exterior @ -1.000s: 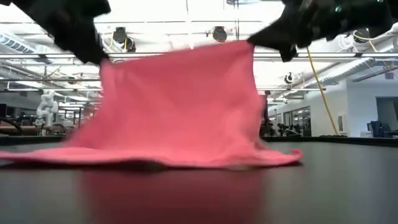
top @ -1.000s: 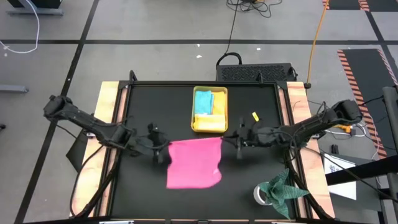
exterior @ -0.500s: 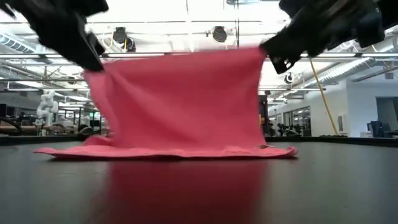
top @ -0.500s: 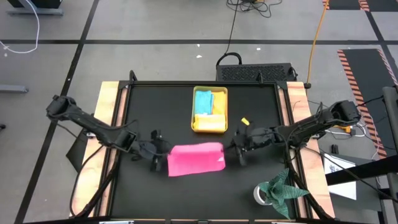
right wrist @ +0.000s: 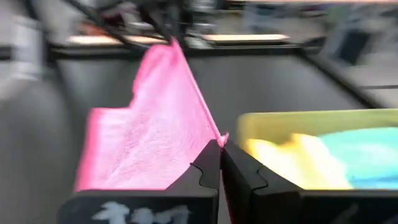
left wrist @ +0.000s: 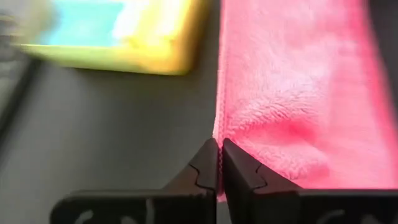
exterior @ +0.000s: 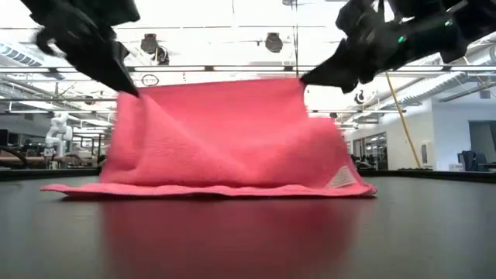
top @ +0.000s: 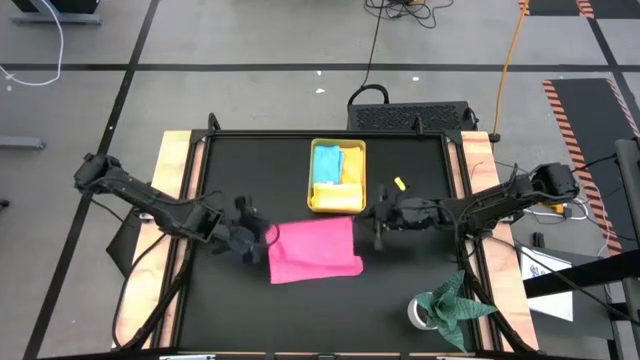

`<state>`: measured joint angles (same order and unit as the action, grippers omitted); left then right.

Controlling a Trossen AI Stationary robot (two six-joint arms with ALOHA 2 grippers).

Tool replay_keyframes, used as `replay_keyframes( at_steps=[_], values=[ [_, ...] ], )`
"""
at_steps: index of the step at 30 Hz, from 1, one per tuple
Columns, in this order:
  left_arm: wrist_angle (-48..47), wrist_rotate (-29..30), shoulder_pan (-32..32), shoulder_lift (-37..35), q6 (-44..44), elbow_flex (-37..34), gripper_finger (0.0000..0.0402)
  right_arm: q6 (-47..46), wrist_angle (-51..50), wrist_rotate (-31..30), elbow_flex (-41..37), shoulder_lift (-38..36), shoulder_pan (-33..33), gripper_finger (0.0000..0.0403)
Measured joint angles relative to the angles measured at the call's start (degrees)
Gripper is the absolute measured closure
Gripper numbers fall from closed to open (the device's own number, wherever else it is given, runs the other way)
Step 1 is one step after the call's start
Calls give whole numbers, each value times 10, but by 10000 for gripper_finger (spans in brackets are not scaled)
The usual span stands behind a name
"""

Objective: Fold microfiber towels
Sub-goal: Fold the pink towel

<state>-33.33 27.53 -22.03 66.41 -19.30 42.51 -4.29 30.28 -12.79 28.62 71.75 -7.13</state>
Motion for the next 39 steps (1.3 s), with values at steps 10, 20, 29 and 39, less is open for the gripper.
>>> replay_keyframes(
  at_steps=[10,20,29,39],
  values=[
    [0,119,48,0,70,-6,381,177,72,-97,0,56,26,402],
    [114,-58,45,71,64,-62,386,186,22,-93,0,77,-3,403],
    [173,-131,35,163,29,-66,235,185,9,-95,-1,75,-28,403],
    [261,-214,11,166,56,-65,210,180,5,-95,-1,76,-31,403]
  ],
)
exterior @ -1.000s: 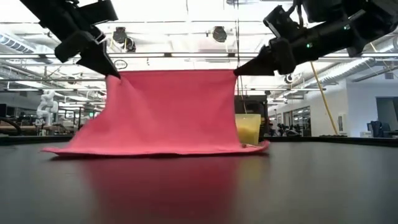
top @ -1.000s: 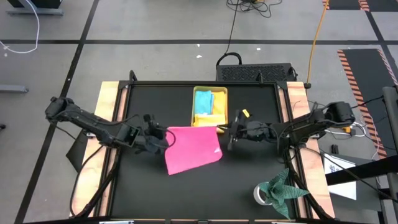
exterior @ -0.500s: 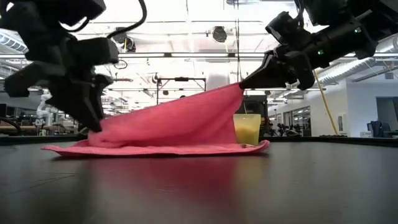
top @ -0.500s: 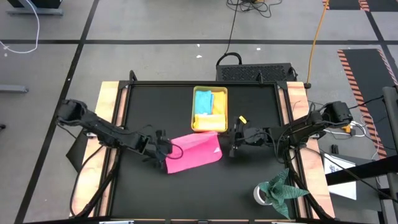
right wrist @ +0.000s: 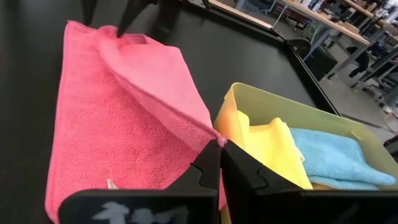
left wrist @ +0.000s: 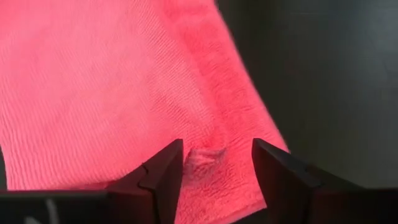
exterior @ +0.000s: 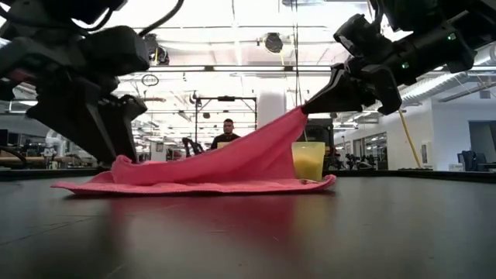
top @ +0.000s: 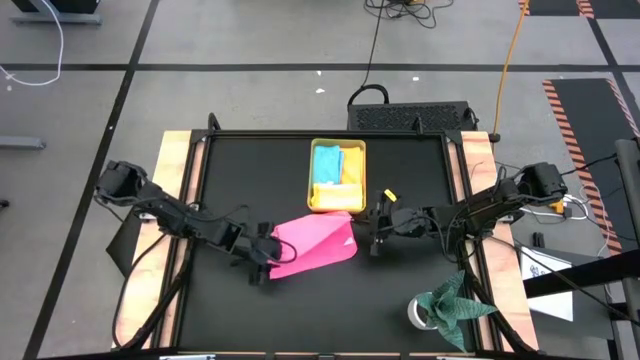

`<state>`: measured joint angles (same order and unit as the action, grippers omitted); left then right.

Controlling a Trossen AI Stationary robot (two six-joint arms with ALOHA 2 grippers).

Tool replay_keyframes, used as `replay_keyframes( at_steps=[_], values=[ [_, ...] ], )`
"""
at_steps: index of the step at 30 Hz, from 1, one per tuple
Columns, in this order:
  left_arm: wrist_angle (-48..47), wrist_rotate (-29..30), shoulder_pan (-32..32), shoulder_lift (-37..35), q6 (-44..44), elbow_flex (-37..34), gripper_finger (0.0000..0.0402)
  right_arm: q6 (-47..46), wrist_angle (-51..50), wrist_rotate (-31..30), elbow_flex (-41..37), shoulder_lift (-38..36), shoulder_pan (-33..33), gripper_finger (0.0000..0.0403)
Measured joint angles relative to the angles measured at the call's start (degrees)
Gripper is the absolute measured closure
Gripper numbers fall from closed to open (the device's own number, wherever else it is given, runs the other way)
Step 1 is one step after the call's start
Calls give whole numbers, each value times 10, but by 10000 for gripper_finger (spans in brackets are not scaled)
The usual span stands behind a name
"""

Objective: Fold microfiber towels
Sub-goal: Fold the pink towel

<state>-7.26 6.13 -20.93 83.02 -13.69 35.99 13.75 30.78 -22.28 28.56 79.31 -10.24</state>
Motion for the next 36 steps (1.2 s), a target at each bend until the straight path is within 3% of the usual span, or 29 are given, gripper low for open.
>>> replay_keyframes(
  at_steps=[7,12,19,22,30,36],
  values=[
    [-3,62,-13,0,25,0,270,-9,-4,0,0,0,0,403],
    [5,68,-25,0,105,0,296,-9,-7,0,0,0,0,403],
    [-16,-24,-27,0,41,0,297,-9,-10,1,0,0,0,403],
    [-31,-31,-46,0,31,1,298,-9,-10,1,0,0,0,403],
    [-29,39,-77,0,67,21,295,-8,-9,1,0,0,0,403],
    [-13,84,-55,0,119,33,247,-7,-9,1,0,0,1,403]
  ],
)
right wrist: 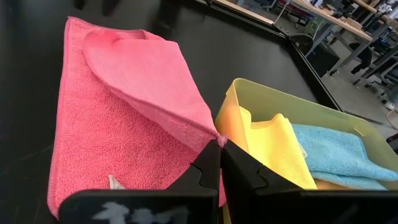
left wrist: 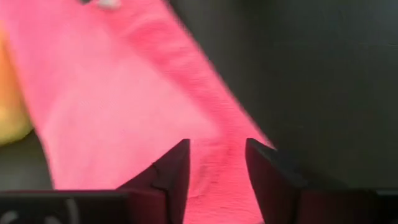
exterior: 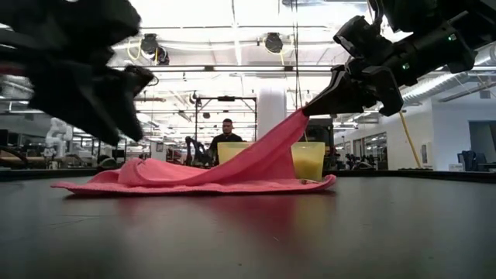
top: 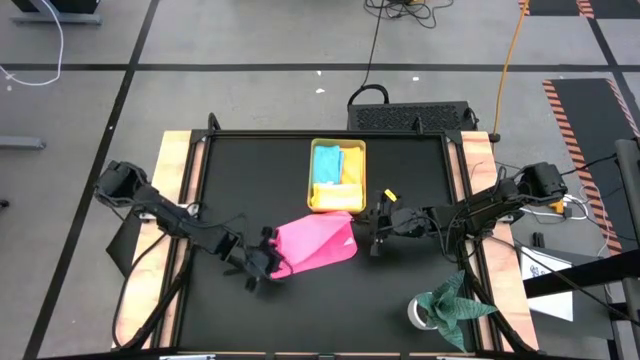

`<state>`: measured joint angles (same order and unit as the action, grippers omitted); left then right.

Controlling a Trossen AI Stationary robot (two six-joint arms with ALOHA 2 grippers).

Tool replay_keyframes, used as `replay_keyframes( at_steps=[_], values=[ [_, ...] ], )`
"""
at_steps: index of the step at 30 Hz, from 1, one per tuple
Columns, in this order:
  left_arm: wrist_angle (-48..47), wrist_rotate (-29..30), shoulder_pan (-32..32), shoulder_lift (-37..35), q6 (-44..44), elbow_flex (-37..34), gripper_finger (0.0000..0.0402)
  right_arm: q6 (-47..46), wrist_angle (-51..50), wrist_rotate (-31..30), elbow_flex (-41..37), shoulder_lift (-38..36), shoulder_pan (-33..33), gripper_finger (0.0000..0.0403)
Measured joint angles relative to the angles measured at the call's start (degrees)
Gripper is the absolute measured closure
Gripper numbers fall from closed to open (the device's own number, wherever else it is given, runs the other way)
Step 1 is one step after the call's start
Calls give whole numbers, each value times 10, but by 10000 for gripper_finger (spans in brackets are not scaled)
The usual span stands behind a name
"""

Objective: Fold microfiber towels
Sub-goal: Fold the pink towel

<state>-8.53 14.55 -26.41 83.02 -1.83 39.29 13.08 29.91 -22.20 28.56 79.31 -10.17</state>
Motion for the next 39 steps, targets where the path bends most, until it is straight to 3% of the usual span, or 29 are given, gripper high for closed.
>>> replay_keyframes(
  at_steps=[2,8,12,14,31,39],
  values=[
    [-1,-21,28,2,-21,-1,223,0,0,0,0,0,0,403],
    [32,-167,111,47,-54,-3,171,0,-1,0,0,0,0,403],
    [57,-281,137,80,-63,-3,162,-1,-6,0,1,0,0,403],
    [53,-304,140,85,-65,-3,166,-2,-7,0,1,0,0,403],
    [23,-295,118,79,-74,-1,301,-4,-15,1,1,0,0,403],
    [-26,-284,118,28,-77,10,361,-4,-17,0,0,0,0,403]
  ],
)
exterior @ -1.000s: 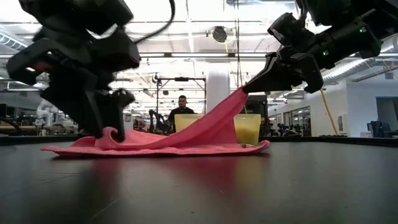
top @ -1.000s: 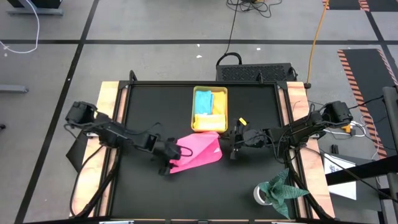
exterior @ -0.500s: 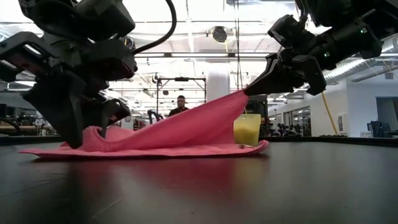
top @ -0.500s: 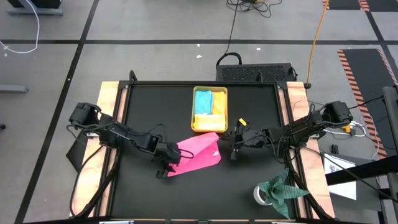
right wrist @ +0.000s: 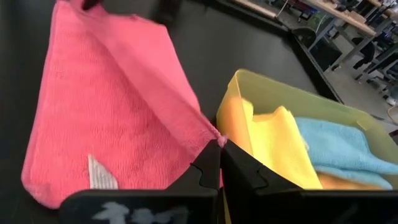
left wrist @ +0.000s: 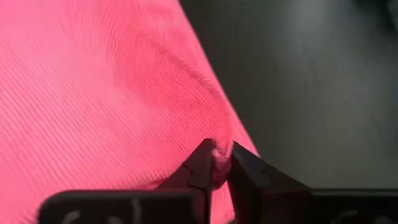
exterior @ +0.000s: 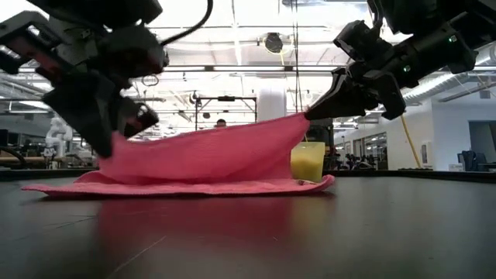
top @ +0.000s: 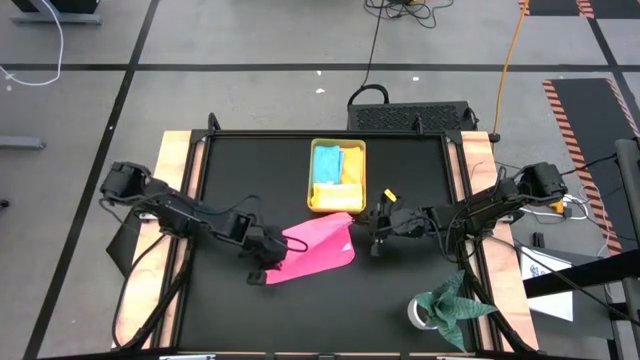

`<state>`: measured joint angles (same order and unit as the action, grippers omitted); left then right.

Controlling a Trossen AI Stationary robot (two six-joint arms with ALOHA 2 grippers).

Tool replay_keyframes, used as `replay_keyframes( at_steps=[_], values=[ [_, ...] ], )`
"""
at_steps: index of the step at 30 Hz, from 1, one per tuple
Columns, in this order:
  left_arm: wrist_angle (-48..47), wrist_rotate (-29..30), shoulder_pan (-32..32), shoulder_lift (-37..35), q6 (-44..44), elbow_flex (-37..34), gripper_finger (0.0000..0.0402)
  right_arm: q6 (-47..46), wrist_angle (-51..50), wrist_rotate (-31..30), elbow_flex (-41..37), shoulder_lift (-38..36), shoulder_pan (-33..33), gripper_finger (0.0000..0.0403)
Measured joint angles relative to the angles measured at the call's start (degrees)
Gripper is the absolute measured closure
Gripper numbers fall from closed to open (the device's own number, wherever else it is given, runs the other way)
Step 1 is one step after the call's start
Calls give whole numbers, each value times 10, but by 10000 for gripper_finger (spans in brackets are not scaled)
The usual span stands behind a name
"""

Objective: Fold microfiber towels
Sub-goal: Fold the pink towel

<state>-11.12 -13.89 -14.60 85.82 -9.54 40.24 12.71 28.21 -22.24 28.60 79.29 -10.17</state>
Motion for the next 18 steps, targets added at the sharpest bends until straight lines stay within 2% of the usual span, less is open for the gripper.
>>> replay_keyframes(
  at_steps=[4,8,12,15,18],
  values=[
    [-23,46,-7,-36,5,0,395,0,-5,0,0,0,0,403],
    [-68,154,-27,-74,-7,1,397,1,-7,-2,0,0,-1,403],
    [-120,278,-65,-120,-81,13,397,-21,8,5,0,-9,-18,403],
    [-109,268,-106,-159,-122,25,397,-54,24,96,0,-33,-38,403],
    [-68,233,-154,-187,-143,44,398,-111,63,254,-1,-54,-60,403]
  ],
)
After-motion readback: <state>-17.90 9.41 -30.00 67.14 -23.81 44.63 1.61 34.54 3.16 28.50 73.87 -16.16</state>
